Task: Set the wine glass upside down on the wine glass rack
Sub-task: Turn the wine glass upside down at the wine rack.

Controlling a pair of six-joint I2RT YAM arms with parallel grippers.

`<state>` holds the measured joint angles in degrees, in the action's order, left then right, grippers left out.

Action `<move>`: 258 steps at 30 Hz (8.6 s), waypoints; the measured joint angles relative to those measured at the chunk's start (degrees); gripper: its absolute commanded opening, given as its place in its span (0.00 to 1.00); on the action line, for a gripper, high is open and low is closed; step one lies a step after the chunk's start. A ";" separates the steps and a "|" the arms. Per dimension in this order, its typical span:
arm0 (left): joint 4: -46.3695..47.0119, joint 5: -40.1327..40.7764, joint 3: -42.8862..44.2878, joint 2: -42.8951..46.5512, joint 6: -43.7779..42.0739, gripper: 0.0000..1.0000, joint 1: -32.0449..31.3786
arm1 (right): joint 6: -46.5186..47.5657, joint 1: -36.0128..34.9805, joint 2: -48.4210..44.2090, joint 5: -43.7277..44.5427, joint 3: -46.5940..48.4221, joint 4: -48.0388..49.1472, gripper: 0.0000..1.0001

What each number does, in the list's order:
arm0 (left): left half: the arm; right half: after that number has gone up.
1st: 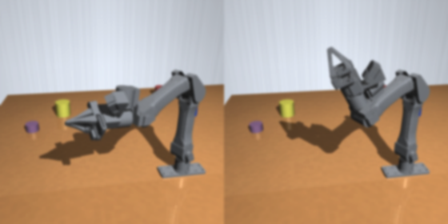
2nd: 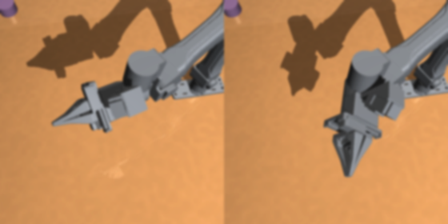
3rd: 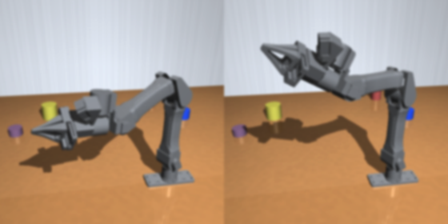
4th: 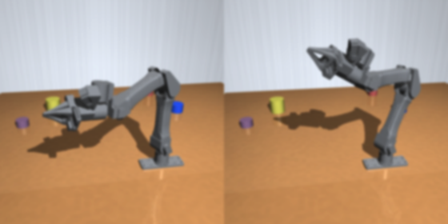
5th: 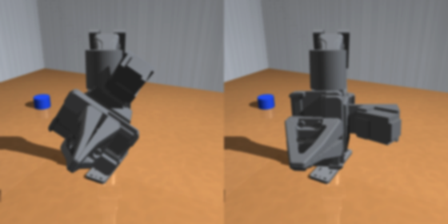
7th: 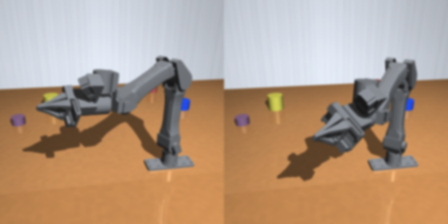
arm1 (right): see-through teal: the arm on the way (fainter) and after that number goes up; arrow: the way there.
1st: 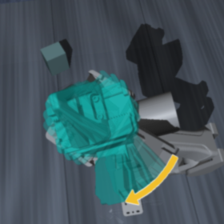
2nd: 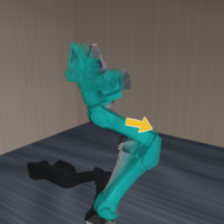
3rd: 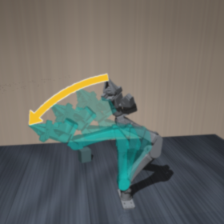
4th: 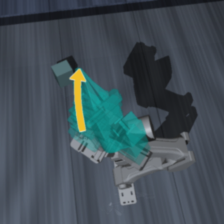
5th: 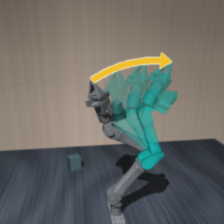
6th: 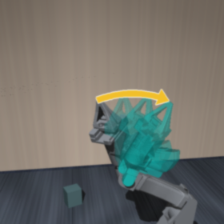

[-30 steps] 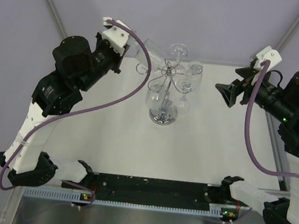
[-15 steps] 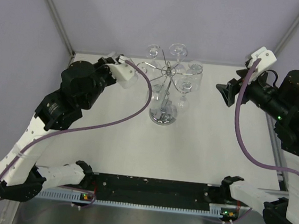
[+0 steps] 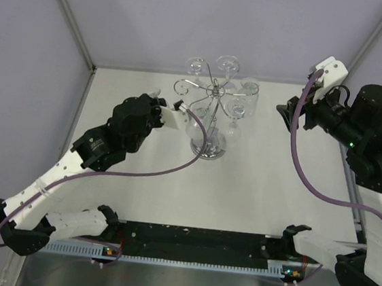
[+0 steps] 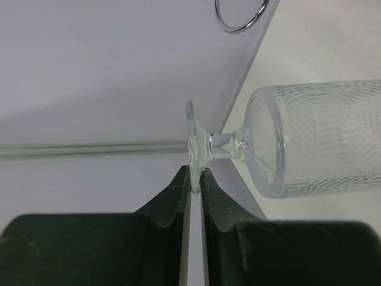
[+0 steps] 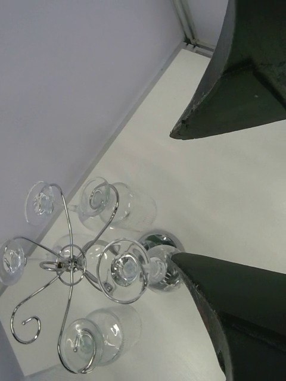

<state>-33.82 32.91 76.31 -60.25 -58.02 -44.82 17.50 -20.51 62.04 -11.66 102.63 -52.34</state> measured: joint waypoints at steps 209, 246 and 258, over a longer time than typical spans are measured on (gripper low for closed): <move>2.23 1.01 9.20 -17.49 -12.48 0.00 -3.45 | 4.46 0.00 0.98 4.07 -5.57 -3.67 0.77; 2.60 1.90 10.43 -18.99 -10.38 0.49 -4.04 | 5.07 0.00 1.03 4.98 -6.27 -3.87 0.77; -1.16 2.54 12.98 -18.97 -8.59 0.68 -5.14 | 5.07 0.00 0.90 5.16 -6.64 -3.80 0.77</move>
<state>-34.98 35.44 89.30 -79.22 -66.61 -49.95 22.57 -20.51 62.94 -6.50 95.98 -56.14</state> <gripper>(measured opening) 0.622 0.773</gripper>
